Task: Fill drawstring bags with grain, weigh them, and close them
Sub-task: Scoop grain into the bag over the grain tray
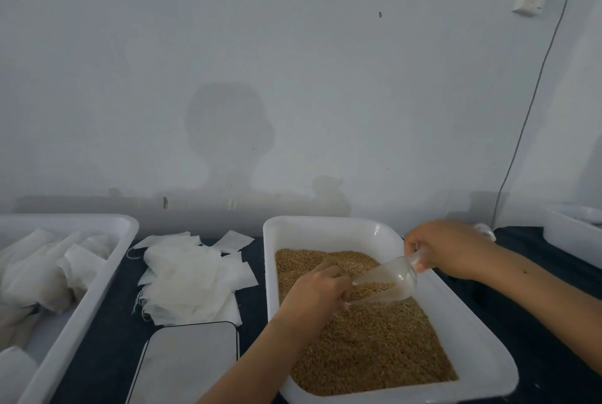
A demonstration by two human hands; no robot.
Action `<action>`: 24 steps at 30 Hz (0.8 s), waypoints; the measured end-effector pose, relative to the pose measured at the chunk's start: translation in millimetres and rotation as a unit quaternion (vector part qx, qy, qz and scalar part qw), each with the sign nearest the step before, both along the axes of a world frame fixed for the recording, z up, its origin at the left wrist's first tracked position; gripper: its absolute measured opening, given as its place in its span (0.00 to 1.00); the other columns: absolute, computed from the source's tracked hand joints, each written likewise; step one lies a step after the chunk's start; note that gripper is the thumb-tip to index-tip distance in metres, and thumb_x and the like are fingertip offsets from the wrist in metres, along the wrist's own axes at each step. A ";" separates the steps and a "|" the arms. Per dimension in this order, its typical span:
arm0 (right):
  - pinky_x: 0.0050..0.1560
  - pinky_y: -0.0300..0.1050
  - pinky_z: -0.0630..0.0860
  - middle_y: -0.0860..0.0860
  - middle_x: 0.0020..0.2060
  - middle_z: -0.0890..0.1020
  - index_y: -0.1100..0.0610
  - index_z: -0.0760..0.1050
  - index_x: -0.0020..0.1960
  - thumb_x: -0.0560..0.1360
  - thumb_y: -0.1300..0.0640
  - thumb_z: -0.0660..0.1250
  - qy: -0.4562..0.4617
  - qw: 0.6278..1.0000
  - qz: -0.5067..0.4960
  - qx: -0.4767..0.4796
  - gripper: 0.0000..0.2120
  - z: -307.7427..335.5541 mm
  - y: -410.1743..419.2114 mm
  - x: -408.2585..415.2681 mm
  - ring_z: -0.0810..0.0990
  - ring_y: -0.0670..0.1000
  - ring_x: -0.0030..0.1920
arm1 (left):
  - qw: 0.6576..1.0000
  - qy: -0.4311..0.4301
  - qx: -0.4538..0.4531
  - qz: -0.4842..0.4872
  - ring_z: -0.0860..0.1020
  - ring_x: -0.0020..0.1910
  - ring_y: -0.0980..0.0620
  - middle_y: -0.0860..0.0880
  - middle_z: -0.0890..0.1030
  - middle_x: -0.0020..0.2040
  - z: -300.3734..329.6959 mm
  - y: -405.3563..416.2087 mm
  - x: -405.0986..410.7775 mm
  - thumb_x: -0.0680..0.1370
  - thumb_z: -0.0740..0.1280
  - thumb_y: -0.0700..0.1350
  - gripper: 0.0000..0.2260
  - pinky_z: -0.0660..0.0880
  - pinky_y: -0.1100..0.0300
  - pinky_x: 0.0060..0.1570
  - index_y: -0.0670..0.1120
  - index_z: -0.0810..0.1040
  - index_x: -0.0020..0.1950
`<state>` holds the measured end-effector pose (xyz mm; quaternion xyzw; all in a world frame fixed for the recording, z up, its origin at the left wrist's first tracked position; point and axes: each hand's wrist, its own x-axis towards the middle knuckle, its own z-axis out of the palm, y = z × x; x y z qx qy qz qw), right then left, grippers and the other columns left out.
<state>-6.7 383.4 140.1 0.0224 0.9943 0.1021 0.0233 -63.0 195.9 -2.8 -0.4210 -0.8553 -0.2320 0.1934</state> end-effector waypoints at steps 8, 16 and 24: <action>0.45 0.39 0.59 0.42 0.43 0.78 0.45 0.76 0.52 0.76 0.54 0.66 0.080 0.990 0.101 0.061 0.07 -1.1 -5.2 -3.8 0.73 0.44 0.42 | 0.998 -0.040 0.050 0.012 0.71 0.52 0.53 0.49 0.77 0.50 2.4 -1.7 0.5 0.76 0.67 0.44 0.05 0.64 0.67 0.47 0.42 0.78 0.48; 0.51 0.41 0.61 0.39 0.40 0.70 0.41 0.71 0.54 0.77 0.58 0.63 0.145 0.972 0.118 0.142 0.13 -2.9 8.5 0.9 0.69 0.43 0.44 | 0.986 -0.110 0.115 0.047 0.69 0.41 0.54 0.50 0.74 0.41 0.6 -2.8 -2.6 0.76 0.68 0.41 0.05 0.66 0.62 0.42 0.41 0.74 0.42; 0.39 0.40 0.71 0.49 0.44 0.77 0.55 0.67 0.50 0.81 0.57 0.57 0.027 0.996 -0.040 -0.073 0.03 -84.0 9.4 -10.4 0.76 0.48 0.42 | 0.885 -0.314 0.336 0.066 0.72 0.36 0.57 0.52 0.75 0.39 9.5 -12.8 -7.8 0.77 0.66 0.39 0.10 0.69 0.72 0.32 0.48 0.71 0.38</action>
